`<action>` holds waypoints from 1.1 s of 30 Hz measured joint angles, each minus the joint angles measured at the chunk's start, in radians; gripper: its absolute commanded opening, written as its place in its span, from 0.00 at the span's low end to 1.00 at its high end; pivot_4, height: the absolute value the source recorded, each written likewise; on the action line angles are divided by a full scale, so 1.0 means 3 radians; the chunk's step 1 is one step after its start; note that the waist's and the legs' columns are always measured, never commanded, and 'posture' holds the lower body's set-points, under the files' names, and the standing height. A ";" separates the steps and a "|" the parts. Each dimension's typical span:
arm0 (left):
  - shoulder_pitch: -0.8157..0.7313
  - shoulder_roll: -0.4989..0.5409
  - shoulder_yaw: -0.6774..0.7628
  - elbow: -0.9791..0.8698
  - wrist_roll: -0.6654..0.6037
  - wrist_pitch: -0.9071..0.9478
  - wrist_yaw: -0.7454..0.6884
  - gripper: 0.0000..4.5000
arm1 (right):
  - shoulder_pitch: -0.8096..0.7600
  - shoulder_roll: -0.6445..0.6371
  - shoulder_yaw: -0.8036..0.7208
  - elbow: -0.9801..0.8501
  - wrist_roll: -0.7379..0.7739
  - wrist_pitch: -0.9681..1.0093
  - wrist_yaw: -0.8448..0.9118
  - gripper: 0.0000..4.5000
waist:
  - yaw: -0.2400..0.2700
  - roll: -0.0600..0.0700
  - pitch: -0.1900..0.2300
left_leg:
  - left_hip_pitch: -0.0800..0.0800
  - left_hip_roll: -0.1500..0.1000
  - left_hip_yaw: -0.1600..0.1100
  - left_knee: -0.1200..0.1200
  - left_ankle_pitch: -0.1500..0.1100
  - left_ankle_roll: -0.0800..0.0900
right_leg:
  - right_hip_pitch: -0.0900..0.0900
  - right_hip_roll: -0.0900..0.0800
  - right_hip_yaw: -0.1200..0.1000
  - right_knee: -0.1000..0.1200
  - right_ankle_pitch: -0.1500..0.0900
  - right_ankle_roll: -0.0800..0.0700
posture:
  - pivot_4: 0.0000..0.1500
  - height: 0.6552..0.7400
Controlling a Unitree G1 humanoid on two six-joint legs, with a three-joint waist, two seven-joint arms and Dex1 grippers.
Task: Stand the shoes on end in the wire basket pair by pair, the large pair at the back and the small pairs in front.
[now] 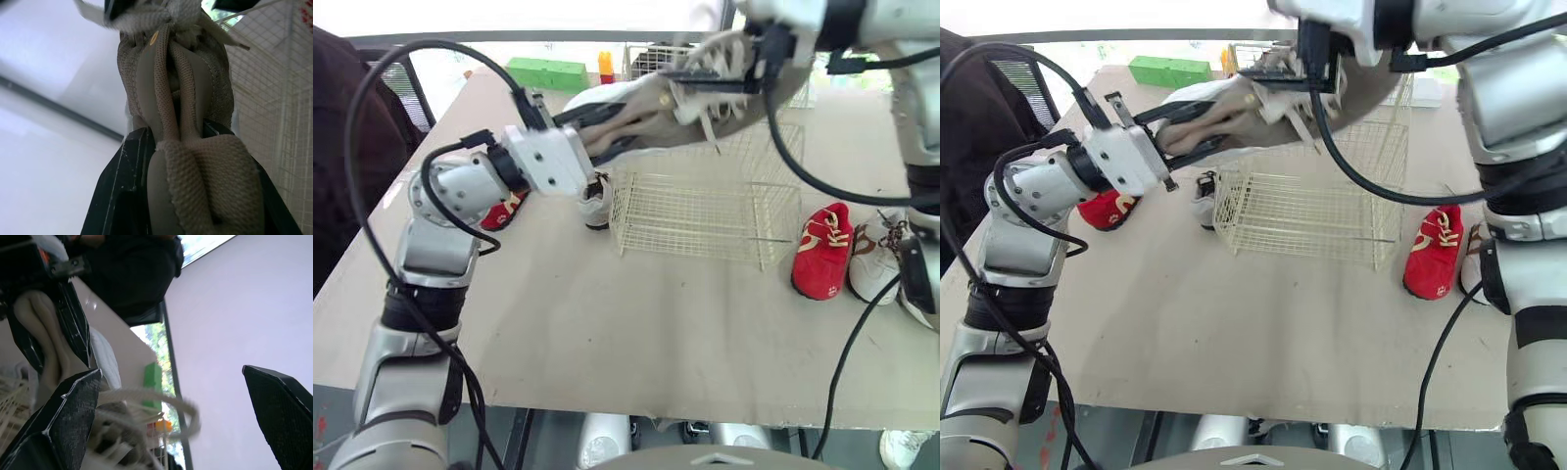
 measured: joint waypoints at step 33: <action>-0.0429 -0.0093 -0.0158 0.0758 0.0173 -0.0846 -0.0223 0.23 | -0.0299 -0.0016 0.0248 0.0828 -0.0729 0.0122 0.1110 0.69 | -0.0004 0.0009 0.0003 | 0.0007 0.0006 0.0034 0.0024 0.0000 0.0001 | -0.0018 0.0000 0.0024 0.0051 -0.0001 0.0000 | 1.00 1.00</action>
